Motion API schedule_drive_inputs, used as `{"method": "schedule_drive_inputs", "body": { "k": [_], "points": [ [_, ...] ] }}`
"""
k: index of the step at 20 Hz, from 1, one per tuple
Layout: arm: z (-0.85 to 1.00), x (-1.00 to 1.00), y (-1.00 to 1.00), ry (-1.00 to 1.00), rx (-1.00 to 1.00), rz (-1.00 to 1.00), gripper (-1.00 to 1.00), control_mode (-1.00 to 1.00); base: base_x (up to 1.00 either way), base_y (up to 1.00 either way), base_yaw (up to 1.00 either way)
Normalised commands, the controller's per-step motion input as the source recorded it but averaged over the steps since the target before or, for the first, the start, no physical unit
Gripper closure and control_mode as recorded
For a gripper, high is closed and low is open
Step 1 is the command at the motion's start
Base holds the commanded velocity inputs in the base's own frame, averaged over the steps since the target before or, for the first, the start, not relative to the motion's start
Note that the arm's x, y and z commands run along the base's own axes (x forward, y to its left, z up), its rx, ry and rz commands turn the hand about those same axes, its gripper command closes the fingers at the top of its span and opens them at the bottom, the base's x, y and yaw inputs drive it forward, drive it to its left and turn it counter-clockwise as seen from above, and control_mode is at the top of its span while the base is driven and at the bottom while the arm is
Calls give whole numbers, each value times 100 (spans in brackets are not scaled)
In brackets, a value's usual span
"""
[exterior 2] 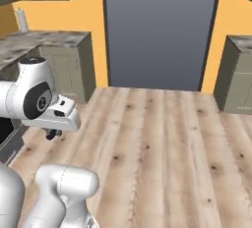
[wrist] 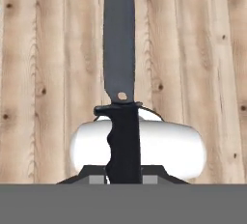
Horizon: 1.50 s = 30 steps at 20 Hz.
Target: Retrieve the butter from the fridge and place it on a plate on the dining table. Then retrieve the butter knife by the fridge and place it near the plate.
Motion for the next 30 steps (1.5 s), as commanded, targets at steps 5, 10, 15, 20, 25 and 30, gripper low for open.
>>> {"method": "schedule_drive_inputs", "body": {
  "k": [5, 10, 15, 20, 25, 30],
  "points": [
    [0, 0, 0, 0, 0, 0, 100, 100, 100, -18, -55],
    [0, 0, 0, 0, 0, 0, 100, 100, 91, -3, -66],
    [0, 0, 0, 0, 0, 0, 100, 100, 93, 0, -67],
    [0, 0, 0, 0, 0, 0, 100, 100, 87, 0, -69],
    [0, 0, 0, 0, 0, 0, 100, 100, 99, 6, -63],
    [0, 0, 0, 0, 0, 0, 100, 100, 100, 29, -61]
  ]
}}
